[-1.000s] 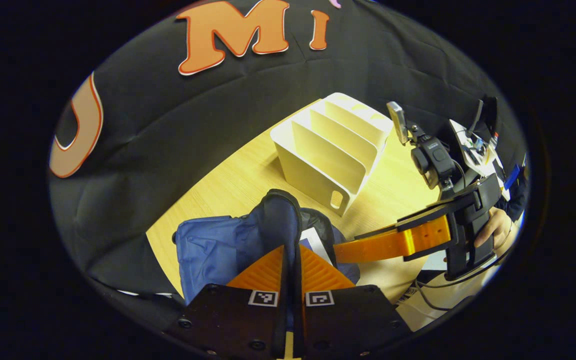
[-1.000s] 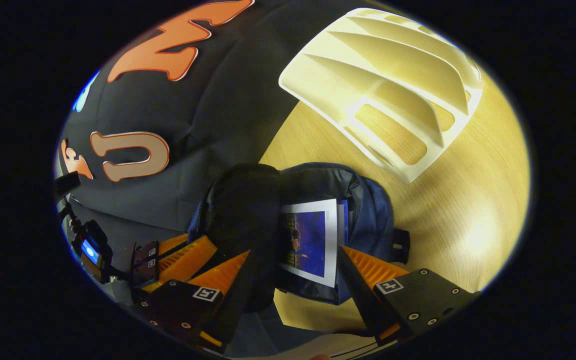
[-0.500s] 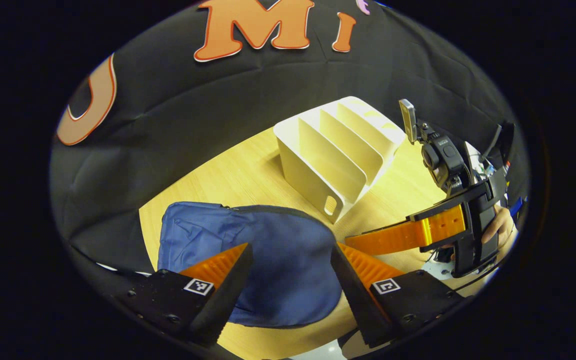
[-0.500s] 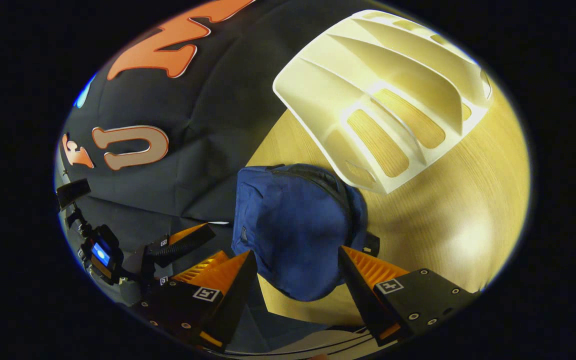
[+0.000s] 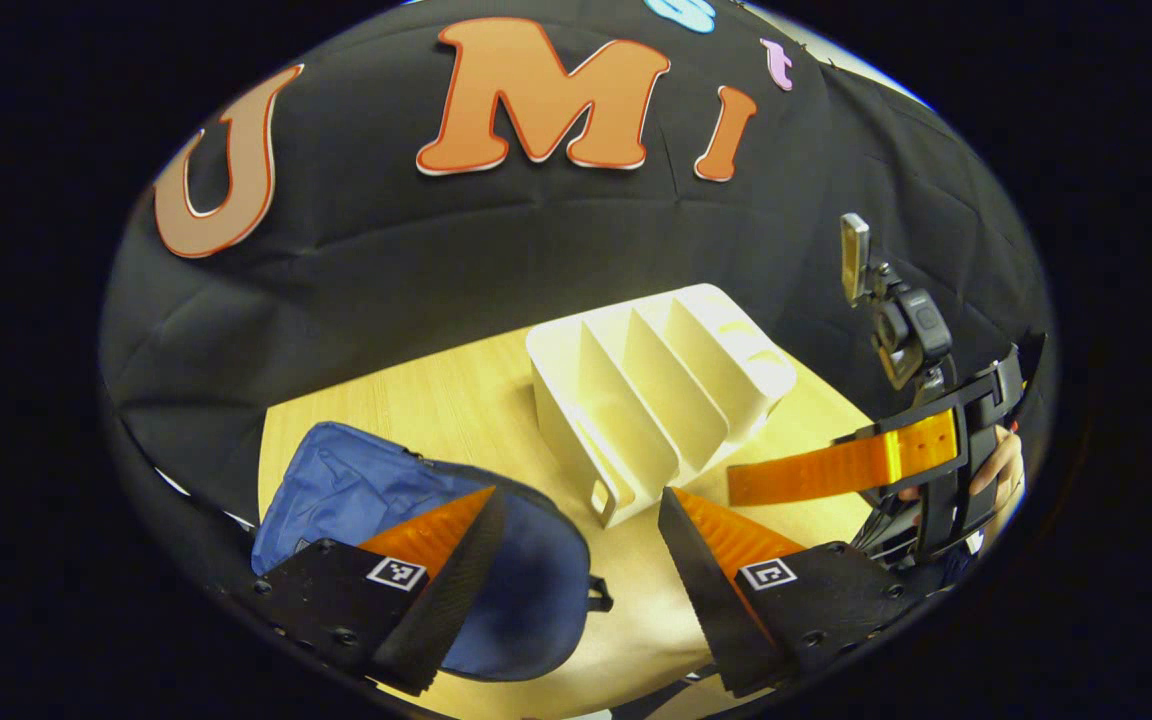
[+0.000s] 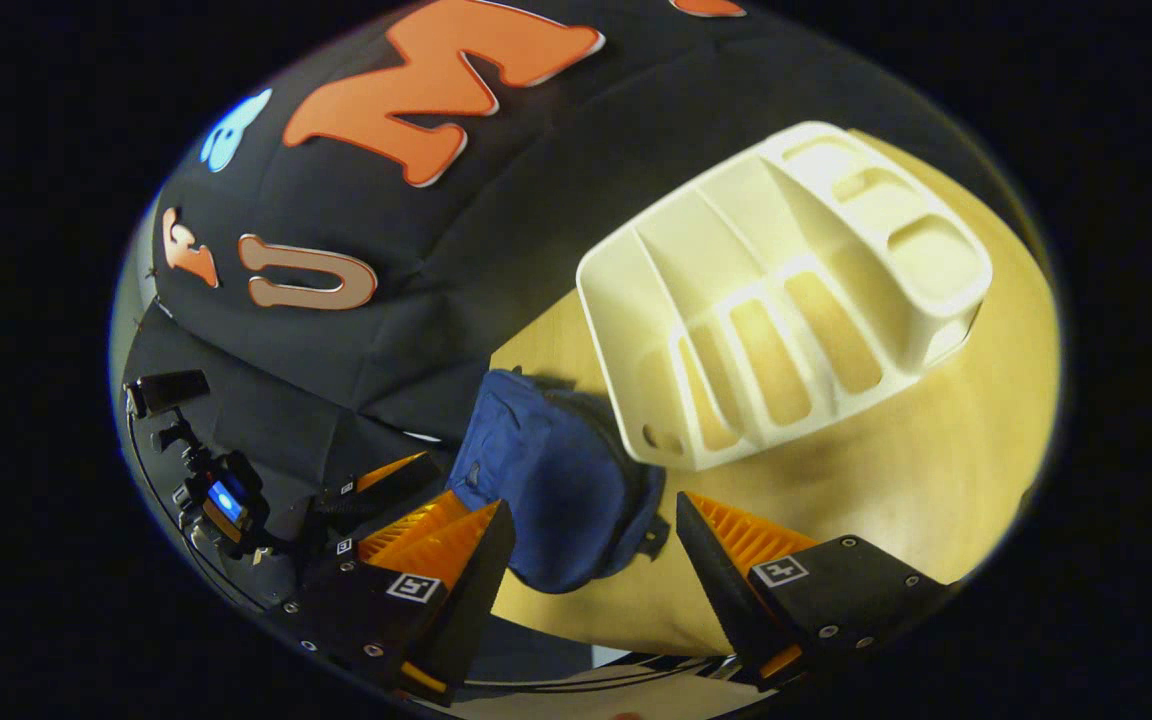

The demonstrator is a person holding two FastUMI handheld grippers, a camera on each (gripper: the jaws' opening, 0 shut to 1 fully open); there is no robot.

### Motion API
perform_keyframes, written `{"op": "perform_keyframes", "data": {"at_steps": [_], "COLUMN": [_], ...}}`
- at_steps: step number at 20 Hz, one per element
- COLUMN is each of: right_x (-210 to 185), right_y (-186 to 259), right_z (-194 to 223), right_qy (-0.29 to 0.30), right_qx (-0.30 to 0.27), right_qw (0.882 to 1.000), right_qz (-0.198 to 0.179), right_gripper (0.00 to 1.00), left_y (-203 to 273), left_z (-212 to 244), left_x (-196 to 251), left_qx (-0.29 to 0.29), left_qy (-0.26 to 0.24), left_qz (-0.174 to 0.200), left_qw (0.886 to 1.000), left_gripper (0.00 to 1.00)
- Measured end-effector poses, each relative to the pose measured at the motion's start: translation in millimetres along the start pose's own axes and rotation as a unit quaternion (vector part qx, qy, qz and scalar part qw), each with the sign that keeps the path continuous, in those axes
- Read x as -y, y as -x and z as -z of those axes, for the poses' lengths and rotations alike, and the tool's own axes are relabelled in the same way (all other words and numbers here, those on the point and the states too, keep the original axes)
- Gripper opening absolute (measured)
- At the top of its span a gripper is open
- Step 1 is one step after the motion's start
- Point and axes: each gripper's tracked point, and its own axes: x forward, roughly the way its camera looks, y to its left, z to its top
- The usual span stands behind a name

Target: Open the schoolbag, grab two books from the bookshelf and put them into the schoolbag.

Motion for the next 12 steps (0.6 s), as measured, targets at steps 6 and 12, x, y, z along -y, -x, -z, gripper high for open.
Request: {"op": "perform_keyframes", "data": {"at_steps": [6, 12], "right_x": [4, -2], "right_y": [82, 158], "right_z": [-85, -116], "right_qy": [0.091, 0.171], "right_qx": [0.142, 0.244], "right_qw": [0.985, 0.953], "right_qz": [0.024, 0.054], "right_gripper": [0.97, 0.97], "left_y": [32, 71], "left_z": [-66, -101], "left_x": [41, 79], "left_qx": [0.113, 0.191], "left_qy": [0.005, 0.012], "left_qz": [-0.041, -0.055], "left_qw": [0.993, 0.98], "left_gripper": [0.98, 0.97]}}
